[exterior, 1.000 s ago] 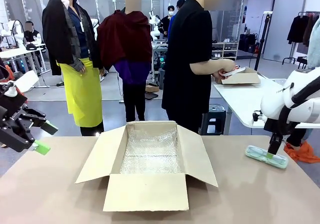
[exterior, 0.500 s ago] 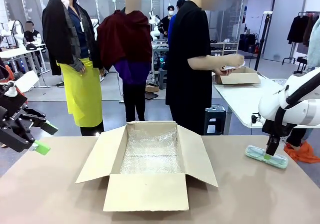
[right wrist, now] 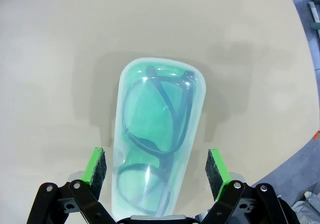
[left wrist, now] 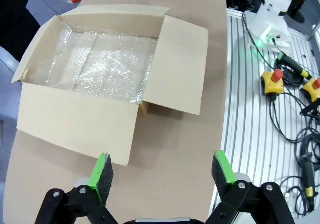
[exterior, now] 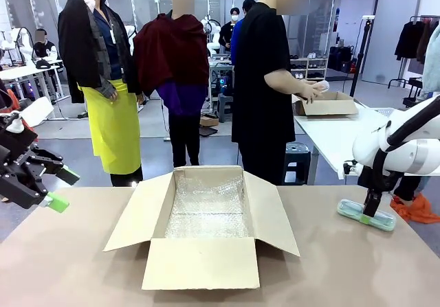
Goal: Pack the glasses set securely to prepare it for shipping.
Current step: Place the Glasses case inside the Package Box.
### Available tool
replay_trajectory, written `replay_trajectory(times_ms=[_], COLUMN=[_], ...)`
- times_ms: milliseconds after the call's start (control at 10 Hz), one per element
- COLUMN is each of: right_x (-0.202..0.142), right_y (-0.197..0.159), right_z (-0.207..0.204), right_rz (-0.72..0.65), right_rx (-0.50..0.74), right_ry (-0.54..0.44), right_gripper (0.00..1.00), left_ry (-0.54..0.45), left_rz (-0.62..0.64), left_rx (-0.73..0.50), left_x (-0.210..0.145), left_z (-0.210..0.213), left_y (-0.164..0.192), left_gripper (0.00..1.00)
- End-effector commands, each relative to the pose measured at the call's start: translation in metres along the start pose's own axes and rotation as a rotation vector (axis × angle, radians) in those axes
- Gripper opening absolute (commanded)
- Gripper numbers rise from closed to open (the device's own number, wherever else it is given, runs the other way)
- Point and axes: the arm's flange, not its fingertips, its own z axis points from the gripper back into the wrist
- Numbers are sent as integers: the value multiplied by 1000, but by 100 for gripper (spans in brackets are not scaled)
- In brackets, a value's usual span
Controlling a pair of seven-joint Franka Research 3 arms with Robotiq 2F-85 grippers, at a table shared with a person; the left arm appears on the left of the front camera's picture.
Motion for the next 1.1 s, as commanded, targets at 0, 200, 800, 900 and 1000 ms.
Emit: replay_trajectory(times_ms=[0,200,800,900,1000], right_x=[1,0,-6,-5,-1], right_y=[-8,-7,-6,-5,1], right_z=[2,5,10,16,28], right_rz=[17,19,5,15,35], right_rx=[38,40,37,42,48], right_ry=[-30,-19,-4,-7,1], right_gripper=[100,83,46,46,46], left_ry=[-19,-19,-19,-19,-19], left_rz=[-3,-3,-3,-3,-3], left_rx=[-15,-15,-15,-15,-15], left_x=[2,2,2,2,2], left_z=[2,2,2,2,2], left_y=[-1,-1,-1,-1,-1], left_gripper=[100,100,100,100,100])
